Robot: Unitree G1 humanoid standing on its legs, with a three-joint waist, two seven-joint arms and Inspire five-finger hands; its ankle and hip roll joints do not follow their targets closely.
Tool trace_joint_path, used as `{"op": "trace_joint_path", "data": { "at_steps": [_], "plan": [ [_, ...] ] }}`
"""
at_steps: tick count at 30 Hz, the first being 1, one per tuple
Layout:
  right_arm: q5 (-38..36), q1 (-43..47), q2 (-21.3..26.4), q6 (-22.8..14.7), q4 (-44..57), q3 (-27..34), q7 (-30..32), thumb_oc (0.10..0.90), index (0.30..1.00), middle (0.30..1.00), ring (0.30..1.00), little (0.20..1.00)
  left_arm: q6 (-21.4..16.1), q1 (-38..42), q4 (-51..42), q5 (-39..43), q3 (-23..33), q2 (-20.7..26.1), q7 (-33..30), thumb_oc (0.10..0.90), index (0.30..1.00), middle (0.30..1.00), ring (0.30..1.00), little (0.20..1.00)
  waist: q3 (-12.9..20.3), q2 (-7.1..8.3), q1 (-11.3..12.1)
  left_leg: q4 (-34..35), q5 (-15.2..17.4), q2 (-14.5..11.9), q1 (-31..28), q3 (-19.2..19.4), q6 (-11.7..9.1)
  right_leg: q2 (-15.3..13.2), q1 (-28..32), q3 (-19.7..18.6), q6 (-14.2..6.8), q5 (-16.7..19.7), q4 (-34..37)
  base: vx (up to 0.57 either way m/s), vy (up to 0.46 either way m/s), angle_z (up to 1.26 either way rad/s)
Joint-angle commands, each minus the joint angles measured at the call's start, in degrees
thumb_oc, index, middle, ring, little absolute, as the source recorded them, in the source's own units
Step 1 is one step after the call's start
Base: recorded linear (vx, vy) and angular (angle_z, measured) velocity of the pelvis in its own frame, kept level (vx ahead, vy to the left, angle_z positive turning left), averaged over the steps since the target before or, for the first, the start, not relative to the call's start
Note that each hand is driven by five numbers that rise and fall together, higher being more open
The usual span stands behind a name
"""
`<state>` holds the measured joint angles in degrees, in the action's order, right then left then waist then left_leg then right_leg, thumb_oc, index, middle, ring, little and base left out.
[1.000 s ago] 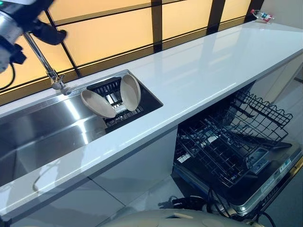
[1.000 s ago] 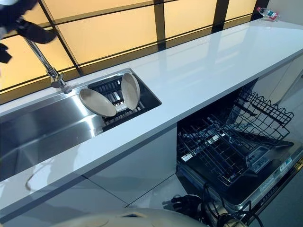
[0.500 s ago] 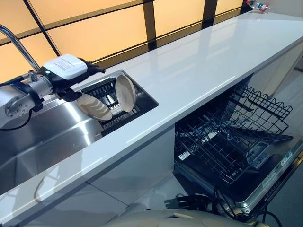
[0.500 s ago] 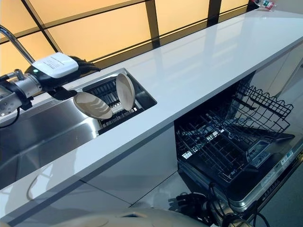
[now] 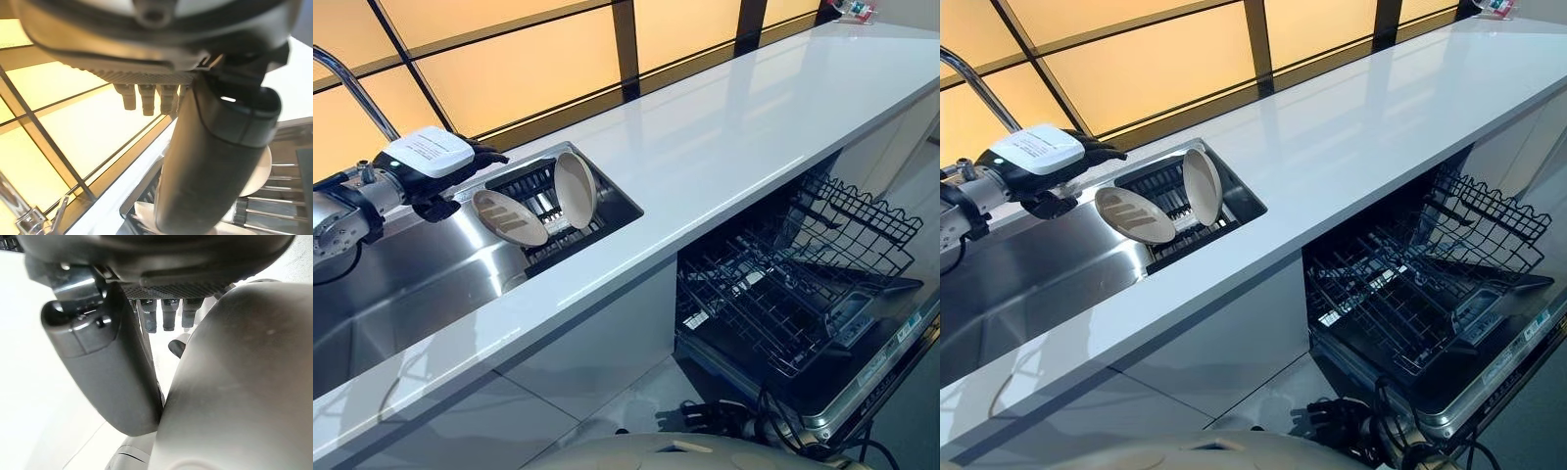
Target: Pick up plates and place into dishwasher.
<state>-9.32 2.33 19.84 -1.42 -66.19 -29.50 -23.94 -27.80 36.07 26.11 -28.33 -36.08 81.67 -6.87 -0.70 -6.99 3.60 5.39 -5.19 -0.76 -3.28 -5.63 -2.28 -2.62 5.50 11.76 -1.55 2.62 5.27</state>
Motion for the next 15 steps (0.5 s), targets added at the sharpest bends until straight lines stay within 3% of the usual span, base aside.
{"op": "trace_joint_path", "data": {
  "at_steps": [1, 8, 15],
  "plan": [
    [2.17, -3.60, 0.02, -0.41, 2.65, -1.46, -1.60, 0.800, 0.900, 0.900, 0.900, 0.900, 2.31, 3.66, 5.24, 1.01, 12.52, 3.68, -1.72, 0.800, 0.900, 0.900, 0.900, 0.900, -0.45, 1.35, -0.79, -0.39, 5.39, 5.54, -2.26, 4.23, 4.36, 0.10, 0.33, -1.66, -2.80, -0.18, -0.27, 0.00, 0.000, 0.00],
    [2.18, -3.74, 0.23, 0.10, 3.26, -1.05, -1.37, 0.800, 0.900, 0.900, 0.900, 0.900, 1.76, 0.93, 6.13, 2.74, 14.91, 2.25, -2.68, 0.800, 0.900, 0.900, 0.900, 0.900, -0.70, 1.49, -0.89, -0.39, 5.54, 5.57, -2.40, 4.27, 4.45, 0.10, 0.39, -1.64, -2.84, -0.22, -0.27, 0.00, 0.000, 0.00],
    [1.51, -3.58, -0.16, -0.58, 2.17, -0.94, -0.88, 0.800, 0.900, 0.900, 0.900, 0.900, 2.75, 0.69, 6.91, 1.05, 13.82, -0.91, -3.75, 0.800, 0.900, 0.900, 0.900, 0.900, -0.84, 2.06, -1.24, -0.39, 5.82, 5.53, -2.69, 4.42, 4.67, 0.13, 0.51, -1.98, -2.87, -0.28, -0.27, 0.00, 0.000, 0.00]
  ]
}}
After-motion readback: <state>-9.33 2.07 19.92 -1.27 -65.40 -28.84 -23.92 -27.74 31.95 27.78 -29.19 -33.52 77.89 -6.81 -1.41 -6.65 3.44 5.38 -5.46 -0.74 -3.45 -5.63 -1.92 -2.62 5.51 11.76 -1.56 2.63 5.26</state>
